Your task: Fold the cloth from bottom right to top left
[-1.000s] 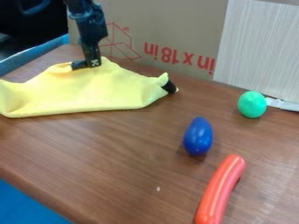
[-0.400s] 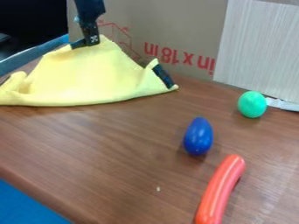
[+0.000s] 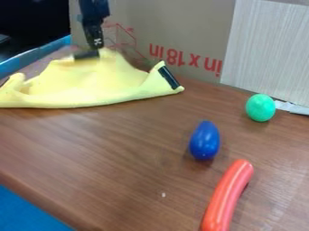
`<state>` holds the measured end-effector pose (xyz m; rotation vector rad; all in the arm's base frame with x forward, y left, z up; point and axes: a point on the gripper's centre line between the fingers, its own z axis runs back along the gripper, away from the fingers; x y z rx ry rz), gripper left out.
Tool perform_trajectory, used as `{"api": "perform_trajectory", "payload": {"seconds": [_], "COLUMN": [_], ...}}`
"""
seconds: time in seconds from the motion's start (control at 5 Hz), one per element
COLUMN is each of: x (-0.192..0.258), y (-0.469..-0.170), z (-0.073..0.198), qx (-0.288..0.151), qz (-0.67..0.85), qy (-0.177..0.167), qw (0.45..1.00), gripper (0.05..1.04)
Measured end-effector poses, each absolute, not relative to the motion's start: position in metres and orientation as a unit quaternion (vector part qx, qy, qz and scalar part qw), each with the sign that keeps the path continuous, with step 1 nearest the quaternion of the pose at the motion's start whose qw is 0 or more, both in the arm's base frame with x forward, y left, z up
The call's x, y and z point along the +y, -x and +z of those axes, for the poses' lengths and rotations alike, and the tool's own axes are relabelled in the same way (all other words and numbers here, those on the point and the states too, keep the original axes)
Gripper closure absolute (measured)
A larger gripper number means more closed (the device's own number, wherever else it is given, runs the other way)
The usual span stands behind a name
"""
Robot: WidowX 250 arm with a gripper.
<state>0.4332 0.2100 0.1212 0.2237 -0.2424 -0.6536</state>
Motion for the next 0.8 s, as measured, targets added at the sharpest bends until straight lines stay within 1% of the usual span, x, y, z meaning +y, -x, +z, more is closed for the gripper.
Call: {"api": "perform_trajectory", "payload": {"seconds": [0.2,0.4,0.6,0.8], "x": [0.207,0.206,0.195,0.17], "y": [-0.435,-0.434,-0.427,-0.403], "z": [0.121,0.117,0.111,0.129], "qx": [-0.119,-0.115,-0.105,-0.11], "qz": [-0.326,-0.326,-0.331,-0.332], "qy": [-0.109,-0.107,-0.1,-0.115], "qw": [0.932,0.932,0.932,0.93], "gripper": [0.287,0.084,0.083,0.083]}}
